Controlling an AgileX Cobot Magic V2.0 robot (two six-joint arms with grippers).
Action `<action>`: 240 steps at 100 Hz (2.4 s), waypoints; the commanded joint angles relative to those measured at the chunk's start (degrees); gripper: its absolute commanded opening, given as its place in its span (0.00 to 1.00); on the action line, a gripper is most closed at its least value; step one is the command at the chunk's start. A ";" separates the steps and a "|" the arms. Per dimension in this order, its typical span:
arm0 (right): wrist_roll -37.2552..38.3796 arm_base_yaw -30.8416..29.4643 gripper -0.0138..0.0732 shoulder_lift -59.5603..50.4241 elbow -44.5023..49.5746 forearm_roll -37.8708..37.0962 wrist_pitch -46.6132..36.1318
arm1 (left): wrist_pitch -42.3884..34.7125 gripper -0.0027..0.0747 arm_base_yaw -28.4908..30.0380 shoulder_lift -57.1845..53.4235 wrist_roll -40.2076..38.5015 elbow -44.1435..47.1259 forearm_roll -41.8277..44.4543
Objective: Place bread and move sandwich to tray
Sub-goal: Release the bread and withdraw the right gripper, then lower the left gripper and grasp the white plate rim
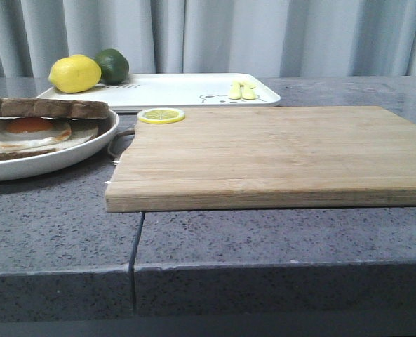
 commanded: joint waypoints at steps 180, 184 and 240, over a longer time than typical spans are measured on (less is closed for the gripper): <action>-0.06 -0.46 0.57 0.18 -1.44 -0.40 -4.36 | -24.35 0.64 -0.25 43.47 -6.38 -1.94 4.11; -0.06 -0.46 0.57 0.18 -1.44 -0.40 -4.36 | -24.35 0.64 -0.25 43.47 -6.38 -1.94 4.11; -0.06 -0.46 0.57 0.18 -1.44 -0.40 -4.36 | -23.71 0.64 -0.25 43.47 -6.38 -1.94 4.11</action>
